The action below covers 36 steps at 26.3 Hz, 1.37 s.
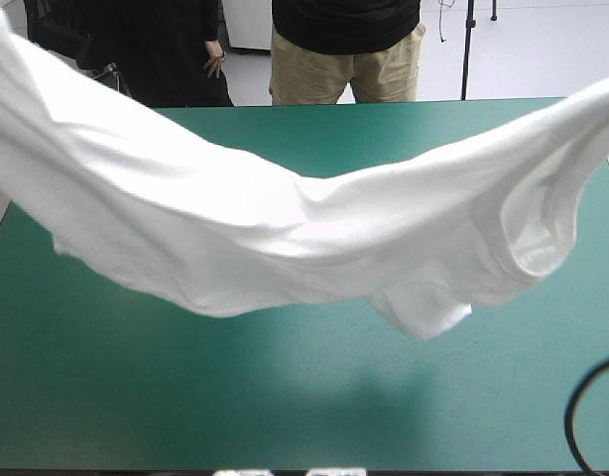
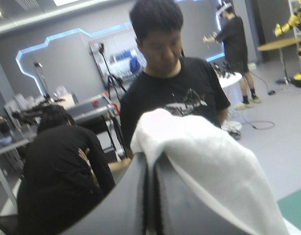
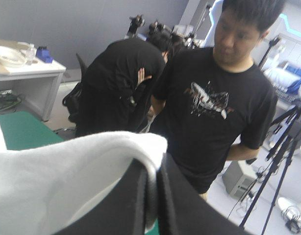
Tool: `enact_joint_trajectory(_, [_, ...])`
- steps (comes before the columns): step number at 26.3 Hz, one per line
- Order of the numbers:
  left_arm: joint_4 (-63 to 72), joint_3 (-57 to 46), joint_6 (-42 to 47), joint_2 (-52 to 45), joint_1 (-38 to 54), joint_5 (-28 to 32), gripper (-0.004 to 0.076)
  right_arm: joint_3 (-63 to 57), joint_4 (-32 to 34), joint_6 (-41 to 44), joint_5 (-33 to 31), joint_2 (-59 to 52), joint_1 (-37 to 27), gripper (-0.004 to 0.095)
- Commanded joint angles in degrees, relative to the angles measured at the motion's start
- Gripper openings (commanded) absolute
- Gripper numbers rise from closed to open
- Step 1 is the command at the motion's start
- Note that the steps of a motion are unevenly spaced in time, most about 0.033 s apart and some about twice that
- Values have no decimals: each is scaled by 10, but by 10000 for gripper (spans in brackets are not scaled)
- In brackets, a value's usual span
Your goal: Fold the cloth
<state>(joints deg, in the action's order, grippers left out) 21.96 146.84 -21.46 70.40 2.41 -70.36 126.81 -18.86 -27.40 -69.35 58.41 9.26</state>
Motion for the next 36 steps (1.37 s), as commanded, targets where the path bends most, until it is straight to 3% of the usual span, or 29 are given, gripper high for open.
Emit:
enact_joint_trajectory(1, [-12,17,9,-29,-2,36,-17,34,11,5,22,-5,-2,-3])
enact_joint_trajectory(7, [-12,-56,29,-33,-2,11,-17,13,20,17,-21,7,-2,-3])
enact_joint_trajectory(15, [16,-335,23,-10,-2,58,-17,-153,52,23,-6,41,-2,-3])
enact_joint_trajectory(22, [73,-533,-48,65,-2,162,-17,-334,52,22,126,125,-2,-4])
enact_joint_trajectory(28, [138,-596,-110,238,-2,328,-17,-357,101,26,326,340,-2,-3])
enact_joint_trajectory(29, [168,-596,-139,265,-2,362,-17,-335,101,29,341,384,-2,-3])
enact_joint_trajectory(33, [214,-596,-204,321,-2,396,-15,-279,95,31,334,476,-2,14])
enact_joint_trajectory(36, [212,-596,-208,346,-2,412,28,-253,97,31,335,508,-2,131])
